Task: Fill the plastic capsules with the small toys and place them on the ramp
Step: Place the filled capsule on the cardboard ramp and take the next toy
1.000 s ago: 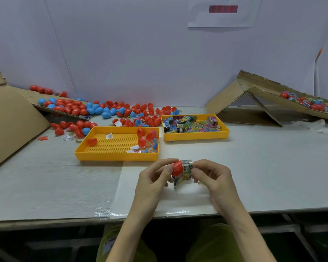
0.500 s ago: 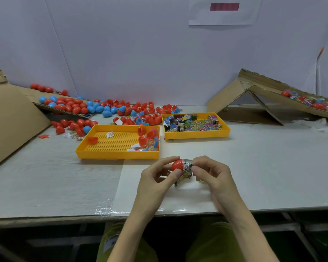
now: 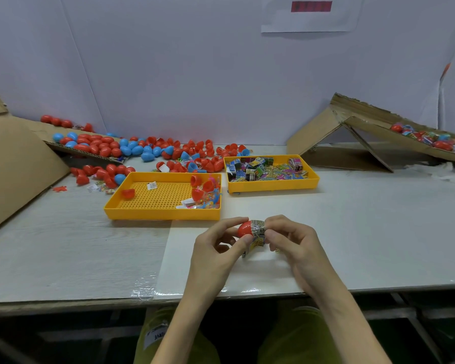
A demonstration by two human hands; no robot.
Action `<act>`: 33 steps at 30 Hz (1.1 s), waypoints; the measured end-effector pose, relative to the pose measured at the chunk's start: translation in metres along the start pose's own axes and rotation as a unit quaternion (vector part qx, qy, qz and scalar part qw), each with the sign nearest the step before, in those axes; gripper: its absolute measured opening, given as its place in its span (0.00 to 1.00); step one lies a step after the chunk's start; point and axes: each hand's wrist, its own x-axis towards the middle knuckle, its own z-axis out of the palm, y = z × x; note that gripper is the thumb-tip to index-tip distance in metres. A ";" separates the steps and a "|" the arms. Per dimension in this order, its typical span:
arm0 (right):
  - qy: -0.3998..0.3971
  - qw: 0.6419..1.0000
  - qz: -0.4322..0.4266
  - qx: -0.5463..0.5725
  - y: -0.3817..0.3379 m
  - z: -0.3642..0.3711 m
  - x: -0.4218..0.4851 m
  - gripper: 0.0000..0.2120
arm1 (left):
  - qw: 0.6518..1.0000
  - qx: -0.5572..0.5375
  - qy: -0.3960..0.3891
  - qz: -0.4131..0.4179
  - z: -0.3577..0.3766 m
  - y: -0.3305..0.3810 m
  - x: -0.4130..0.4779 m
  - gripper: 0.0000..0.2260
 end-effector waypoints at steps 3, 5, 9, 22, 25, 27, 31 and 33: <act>0.003 1.000 -0.003 -0.015 0.000 0.001 0.000 0.05 | 1.000 0.004 0.002 0.002 0.000 -0.001 0.000 0.13; 0.010 0.999 -0.008 -0.032 0.000 0.001 0.000 0.04 | 1.000 0.007 0.000 0.001 0.000 -0.001 0.000 0.12; 0.025 0.997 -0.019 -0.064 -0.001 0.003 -0.003 0.05 | 1.000 0.015 -0.009 0.006 0.000 -0.001 0.001 0.14; 0.056 0.995 -0.037 -0.080 -0.006 0.006 -0.006 0.07 | 0.998 0.045 -0.031 0.027 0.001 -0.001 -0.001 0.12; 0.056 0.994 -0.042 -0.083 -0.006 0.005 -0.006 0.07 | 0.998 0.042 -0.034 0.027 0.001 -0.001 -0.001 0.11; 0.054 0.994 -0.046 -0.083 -0.006 0.005 -0.006 0.06 | 0.998 0.038 -0.032 0.023 0.001 0.000 -0.001 0.11; 0.062 0.994 -0.044 -0.078 -0.005 0.005 -0.006 0.05 | 0.999 0.034 -0.032 0.009 0.003 0.000 -0.002 0.07; 0.075 0.992 -0.045 -0.086 -0.005 0.005 -0.006 0.07 | 0.999 0.036 -0.035 0.006 0.003 0.000 -0.002 0.07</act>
